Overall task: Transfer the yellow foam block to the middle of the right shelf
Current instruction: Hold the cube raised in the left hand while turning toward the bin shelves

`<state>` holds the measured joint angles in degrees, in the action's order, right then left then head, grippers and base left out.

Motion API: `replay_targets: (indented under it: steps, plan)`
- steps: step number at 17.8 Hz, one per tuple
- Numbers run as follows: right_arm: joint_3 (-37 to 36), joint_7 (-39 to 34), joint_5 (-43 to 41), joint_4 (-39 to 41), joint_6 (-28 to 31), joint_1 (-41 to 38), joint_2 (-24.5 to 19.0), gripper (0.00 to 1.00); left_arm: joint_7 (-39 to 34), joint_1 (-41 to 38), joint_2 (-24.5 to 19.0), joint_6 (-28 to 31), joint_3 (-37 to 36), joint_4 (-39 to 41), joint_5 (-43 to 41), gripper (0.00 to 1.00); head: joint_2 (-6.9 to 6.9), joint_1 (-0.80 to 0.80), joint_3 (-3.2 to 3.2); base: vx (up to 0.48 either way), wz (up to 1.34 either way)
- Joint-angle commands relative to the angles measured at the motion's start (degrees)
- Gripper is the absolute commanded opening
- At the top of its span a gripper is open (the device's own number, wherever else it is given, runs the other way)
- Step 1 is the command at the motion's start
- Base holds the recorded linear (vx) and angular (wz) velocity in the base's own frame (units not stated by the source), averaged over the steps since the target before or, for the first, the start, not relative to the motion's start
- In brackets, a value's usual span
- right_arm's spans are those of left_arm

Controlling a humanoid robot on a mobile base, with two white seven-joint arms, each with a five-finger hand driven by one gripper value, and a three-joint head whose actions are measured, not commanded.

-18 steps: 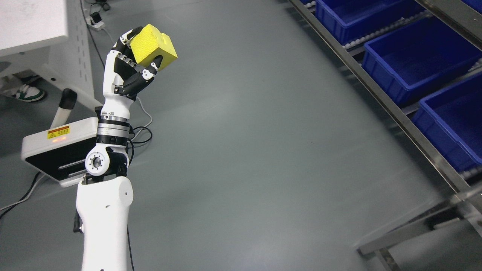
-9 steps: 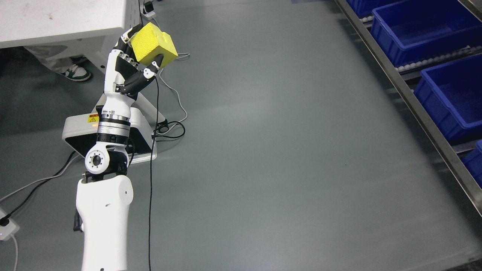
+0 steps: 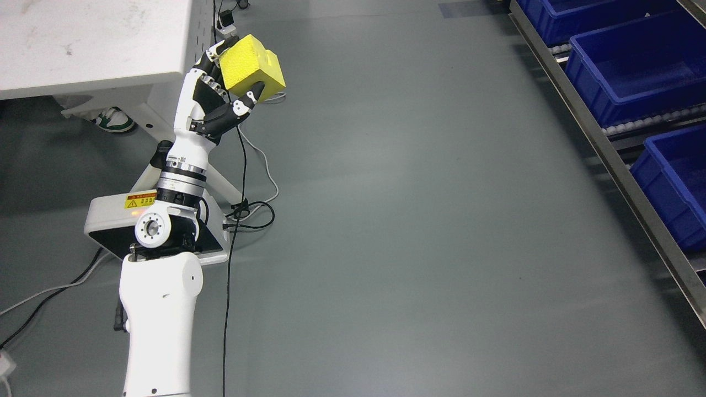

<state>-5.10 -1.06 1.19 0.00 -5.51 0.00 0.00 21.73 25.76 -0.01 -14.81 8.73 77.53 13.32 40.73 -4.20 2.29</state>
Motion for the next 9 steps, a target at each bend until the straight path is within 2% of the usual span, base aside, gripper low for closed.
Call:
replay_targets:
  steps: [1, 9]
  plan:
    - [0.0, 0.0, -1.2, 1.0, 0.0, 0.1, 1.0, 1.0, 0.2, 0.4, -1.0, 0.0, -6.9, -0.1, 0.0, 0.46, 0.0, 0.0, 0.0, 0.336, -0.03]
    - [0.0, 0.0, -1.2, 1.0, 0.0, 0.1, 1.0, 1.0, 0.3, 0.3, -1.0, -0.6, -7.2, 0.0, 0.0, 0.45, 0.0, 0.0, 0.0, 0.347, -0.04]
